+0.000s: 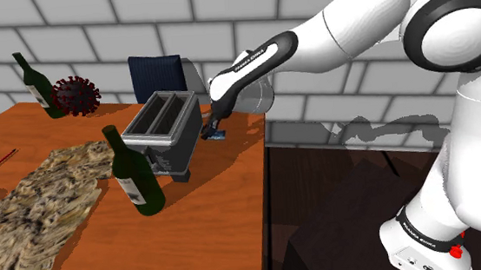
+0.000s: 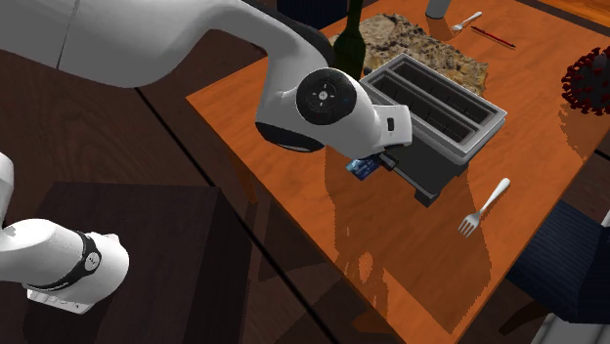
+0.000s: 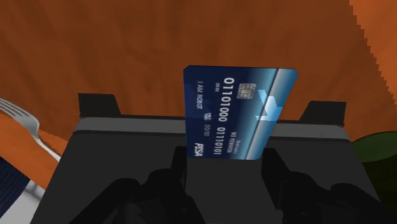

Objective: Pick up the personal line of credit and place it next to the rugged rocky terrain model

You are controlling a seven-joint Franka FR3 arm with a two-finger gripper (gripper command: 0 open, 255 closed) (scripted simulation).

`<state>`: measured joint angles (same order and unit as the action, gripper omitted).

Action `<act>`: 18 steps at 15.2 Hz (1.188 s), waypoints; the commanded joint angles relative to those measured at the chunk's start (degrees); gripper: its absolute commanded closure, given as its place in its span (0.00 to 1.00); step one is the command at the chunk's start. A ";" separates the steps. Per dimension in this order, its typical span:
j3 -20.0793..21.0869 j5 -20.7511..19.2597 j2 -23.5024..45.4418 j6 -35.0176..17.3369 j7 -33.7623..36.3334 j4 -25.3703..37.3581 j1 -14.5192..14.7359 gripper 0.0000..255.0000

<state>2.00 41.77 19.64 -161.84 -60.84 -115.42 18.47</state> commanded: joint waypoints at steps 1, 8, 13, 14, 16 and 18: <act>-0.21 -1.27 -0.29 -0.90 2.80 -0.42 2.05 1.00; -3.02 -8.26 1.59 -4.31 16.76 1.01 12.82 1.00; -6.95 -13.82 4.11 -5.04 27.46 4.01 21.61 1.00; -7.82 -14.89 4.74 -5.00 29.58 4.82 23.38 1.00; -9.64 -16.88 6.13 -4.74 33.69 6.68 26.90 1.00; -11.44 -18.72 7.69 -4.24 37.66 8.83 30.29 1.00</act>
<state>-8.34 24.26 26.79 -166.29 -25.71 -107.34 46.64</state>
